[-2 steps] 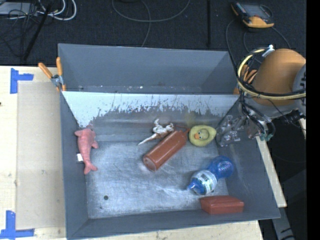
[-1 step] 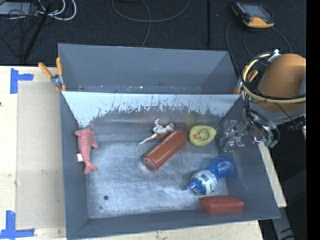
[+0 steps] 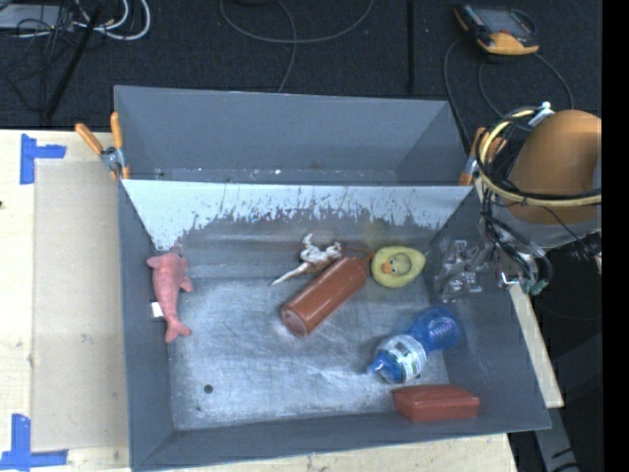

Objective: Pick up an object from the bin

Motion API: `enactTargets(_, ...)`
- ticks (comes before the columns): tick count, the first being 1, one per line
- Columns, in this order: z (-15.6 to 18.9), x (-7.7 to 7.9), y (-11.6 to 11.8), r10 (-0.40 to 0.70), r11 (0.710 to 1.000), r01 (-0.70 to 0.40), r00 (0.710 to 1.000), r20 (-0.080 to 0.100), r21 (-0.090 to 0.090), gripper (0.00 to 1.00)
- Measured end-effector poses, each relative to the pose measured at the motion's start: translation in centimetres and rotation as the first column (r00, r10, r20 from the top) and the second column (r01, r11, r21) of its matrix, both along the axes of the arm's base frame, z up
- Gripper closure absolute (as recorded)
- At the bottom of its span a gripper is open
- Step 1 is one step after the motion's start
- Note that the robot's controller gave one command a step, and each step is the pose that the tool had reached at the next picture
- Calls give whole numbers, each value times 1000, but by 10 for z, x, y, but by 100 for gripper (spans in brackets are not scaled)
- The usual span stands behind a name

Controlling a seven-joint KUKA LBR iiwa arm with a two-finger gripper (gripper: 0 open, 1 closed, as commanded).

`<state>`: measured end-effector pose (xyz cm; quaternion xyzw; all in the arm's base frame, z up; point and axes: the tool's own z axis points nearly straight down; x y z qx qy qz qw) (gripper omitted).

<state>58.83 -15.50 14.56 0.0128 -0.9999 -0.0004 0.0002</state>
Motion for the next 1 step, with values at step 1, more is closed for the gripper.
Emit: enactTargets(1, -17, 7, -1, 24, 1000, -24, 1000, 1, -1, 100)
